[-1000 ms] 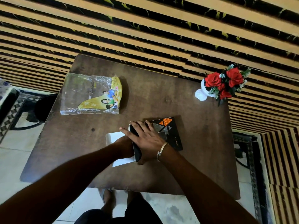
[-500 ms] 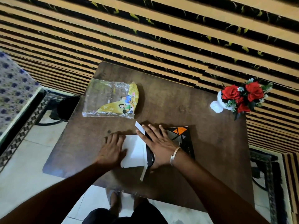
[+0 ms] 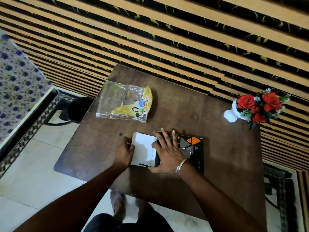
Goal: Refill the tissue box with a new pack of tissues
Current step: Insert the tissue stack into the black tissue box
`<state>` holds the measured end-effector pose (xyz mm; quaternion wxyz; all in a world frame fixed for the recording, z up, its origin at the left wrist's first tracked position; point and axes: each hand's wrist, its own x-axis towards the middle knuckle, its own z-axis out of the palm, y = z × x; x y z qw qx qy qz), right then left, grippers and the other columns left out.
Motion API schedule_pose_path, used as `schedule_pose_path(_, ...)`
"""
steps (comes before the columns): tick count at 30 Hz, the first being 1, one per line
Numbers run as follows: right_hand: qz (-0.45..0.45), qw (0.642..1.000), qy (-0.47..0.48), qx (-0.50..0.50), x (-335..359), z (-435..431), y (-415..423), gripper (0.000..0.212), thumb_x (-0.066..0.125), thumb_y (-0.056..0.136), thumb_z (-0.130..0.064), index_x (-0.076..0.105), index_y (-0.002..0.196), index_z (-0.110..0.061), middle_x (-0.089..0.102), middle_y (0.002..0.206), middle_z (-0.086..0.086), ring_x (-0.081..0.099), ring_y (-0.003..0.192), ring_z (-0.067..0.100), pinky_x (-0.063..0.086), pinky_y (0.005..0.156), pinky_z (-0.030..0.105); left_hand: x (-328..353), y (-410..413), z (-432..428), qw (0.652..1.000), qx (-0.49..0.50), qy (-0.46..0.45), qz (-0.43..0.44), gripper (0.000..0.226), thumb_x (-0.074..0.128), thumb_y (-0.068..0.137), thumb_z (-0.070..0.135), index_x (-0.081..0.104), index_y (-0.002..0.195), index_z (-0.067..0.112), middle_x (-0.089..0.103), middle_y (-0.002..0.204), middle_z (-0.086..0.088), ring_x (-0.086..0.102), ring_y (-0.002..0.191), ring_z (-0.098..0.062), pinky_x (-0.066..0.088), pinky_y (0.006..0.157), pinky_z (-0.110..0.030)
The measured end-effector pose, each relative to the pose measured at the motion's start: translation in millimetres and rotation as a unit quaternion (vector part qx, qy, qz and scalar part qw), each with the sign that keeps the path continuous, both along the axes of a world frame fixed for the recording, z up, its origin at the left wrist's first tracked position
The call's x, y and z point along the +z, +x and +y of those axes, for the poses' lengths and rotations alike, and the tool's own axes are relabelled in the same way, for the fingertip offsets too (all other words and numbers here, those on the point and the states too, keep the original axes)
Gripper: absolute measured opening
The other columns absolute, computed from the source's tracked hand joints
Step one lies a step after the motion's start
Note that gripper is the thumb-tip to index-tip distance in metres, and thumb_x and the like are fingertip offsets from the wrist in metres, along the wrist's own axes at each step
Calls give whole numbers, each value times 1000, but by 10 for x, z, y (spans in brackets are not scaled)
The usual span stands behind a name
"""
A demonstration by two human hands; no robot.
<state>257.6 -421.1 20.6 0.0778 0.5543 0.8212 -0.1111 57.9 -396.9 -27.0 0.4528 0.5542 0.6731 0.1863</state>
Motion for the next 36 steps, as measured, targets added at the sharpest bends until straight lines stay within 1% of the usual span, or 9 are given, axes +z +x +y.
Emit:
schedule_pose_path(4,26,999,22,-9,1,-33,18,55,51,71,-65,54,107,-24,26,158,4,5,154,33,2,117,68,-22,-85,-65,1000,4,1,-8,20,51,99,13,54,118,6,70,109,-17,66,93,-32,48,74,-33)
schedule_pose_path(7,34,999,19,-25,21,-28,15,45,50,67,-54,54,102,-25,27,157,2,7,153,30,1,118,66,-28,-103,-119,1000,11,-3,-14,18,52,98,15,55,115,10,71,106,-13,68,92,-33,52,74,-38)
schedule_pose_path(13,100,991,6,-83,5,-60,2,53,48,79,-52,47,127,-29,26,159,-4,5,154,23,3,119,65,108,83,-269,981,75,-32,-178,15,51,101,28,55,101,13,66,84,3,63,73,-7,48,59,-21)
schedule_pose_path(16,96,991,-2,-90,39,-123,165,88,49,77,-75,27,149,-31,10,166,-5,-7,155,21,-4,121,64,111,118,-330,968,61,-37,-242,11,50,102,19,52,109,11,66,96,0,66,81,-5,52,60,-19)
schedule_pose_path(18,53,996,-28,-72,89,-191,239,119,45,63,-93,8,157,-29,-3,168,-5,-17,153,23,-12,120,61,80,140,-333,973,44,-26,-227,12,56,99,20,51,110,21,68,99,-1,66,85,-14,53,65,-26)
schedule_pose_path(21,22,995,-52,-76,60,-220,166,134,47,56,-96,-8,157,-28,-14,167,-5,-25,151,27,-15,118,62,67,177,-309,976,44,-33,-212,24,60,96,21,49,117,30,69,102,-1,68,92,-18,58,73,-38)
schedule_pose_path(27,11,992,-61,-108,-1,-165,2,122,55,59,-81,4,156,-28,-7,167,2,-18,152,37,-6,115,71,5,68,-230,983,28,-40,-176,32,49,101,11,54,132,15,64,118,-3,64,100,-14,52,65,-13)
schedule_pose_path(31,2,995,-61,-84,28,-176,48,118,48,64,-83,1,156,-27,-12,167,2,-21,151,38,-6,114,71,-78,-105,-182,993,12,-31,-116,25,47,98,7,65,115,13,69,112,-7,65,102,-27,47,70,-23)
schedule_pose_path(36,-10,995,-63,-76,46,-180,47,117,46,65,-87,1,157,-29,-17,166,2,-24,149,40,-8,114,72,-101,-103,-184,999,-26,24,-11,26,52,96,13,64,119,7,71,107,-13,59,84,-19,42,73,-27)
